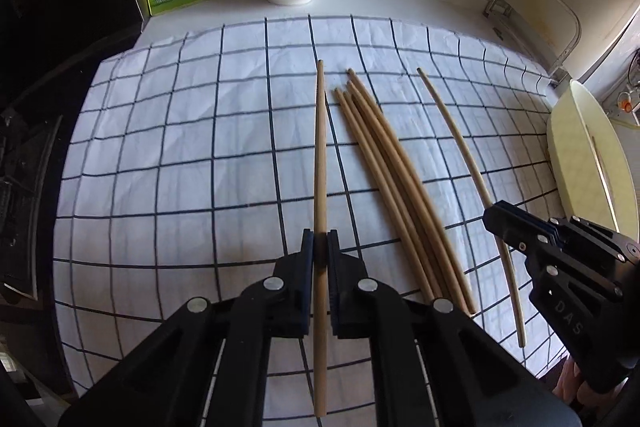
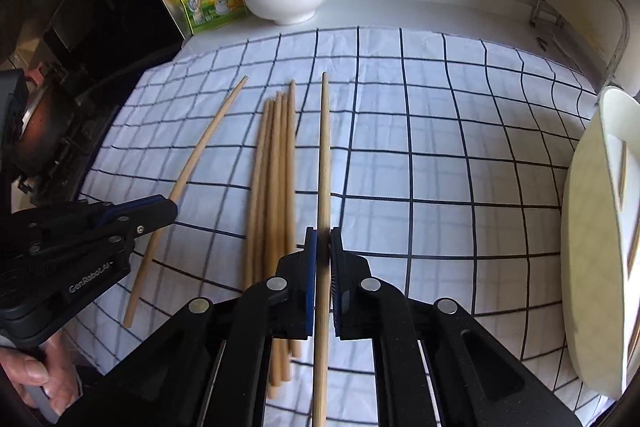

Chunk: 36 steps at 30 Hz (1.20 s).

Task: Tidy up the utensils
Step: 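Carry the held chopsticks with both tools over the white basin, then open both tools to drop the chopsticks into the white basin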

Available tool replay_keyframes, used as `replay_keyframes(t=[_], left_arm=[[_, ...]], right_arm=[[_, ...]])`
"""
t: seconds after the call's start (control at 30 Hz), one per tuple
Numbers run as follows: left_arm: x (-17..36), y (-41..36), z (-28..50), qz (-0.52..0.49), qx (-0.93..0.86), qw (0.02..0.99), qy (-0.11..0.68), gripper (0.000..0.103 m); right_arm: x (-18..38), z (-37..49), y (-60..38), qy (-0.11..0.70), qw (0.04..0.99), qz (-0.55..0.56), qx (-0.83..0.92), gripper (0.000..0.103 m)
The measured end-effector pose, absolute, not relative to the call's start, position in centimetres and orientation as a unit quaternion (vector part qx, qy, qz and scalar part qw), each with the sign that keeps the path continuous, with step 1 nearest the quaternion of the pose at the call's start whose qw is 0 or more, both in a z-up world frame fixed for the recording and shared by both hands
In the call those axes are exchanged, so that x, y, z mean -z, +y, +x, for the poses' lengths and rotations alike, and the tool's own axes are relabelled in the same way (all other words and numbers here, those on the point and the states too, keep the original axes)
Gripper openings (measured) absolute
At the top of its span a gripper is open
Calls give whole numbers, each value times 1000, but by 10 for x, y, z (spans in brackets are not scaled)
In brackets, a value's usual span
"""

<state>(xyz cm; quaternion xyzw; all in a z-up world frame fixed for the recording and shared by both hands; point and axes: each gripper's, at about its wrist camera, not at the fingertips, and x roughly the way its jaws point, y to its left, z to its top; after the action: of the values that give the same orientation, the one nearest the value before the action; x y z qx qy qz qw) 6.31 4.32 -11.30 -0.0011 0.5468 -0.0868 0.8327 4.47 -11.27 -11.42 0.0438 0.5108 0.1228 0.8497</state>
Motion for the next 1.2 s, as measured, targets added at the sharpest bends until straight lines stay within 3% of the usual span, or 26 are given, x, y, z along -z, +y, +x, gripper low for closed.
replay_keyframes(t=[0.37, 0.73, 1.0, 1.2], left_arm=[[42, -8, 62, 31, 131, 861, 491, 7], [-1, -152, 63, 54, 263, 849, 456, 7], [15, -267, 69, 98, 340, 809, 469, 7], [42, -309, 73, 122, 353, 787, 490, 7]], right_arm=[[47, 21, -162, 455, 879, 83, -115, 6], [30, -15, -315, 427, 892, 146, 15, 6], [49, -27, -403, 428, 877, 197, 92, 6], [75, -19, -426, 444, 862, 225, 100, 6]])
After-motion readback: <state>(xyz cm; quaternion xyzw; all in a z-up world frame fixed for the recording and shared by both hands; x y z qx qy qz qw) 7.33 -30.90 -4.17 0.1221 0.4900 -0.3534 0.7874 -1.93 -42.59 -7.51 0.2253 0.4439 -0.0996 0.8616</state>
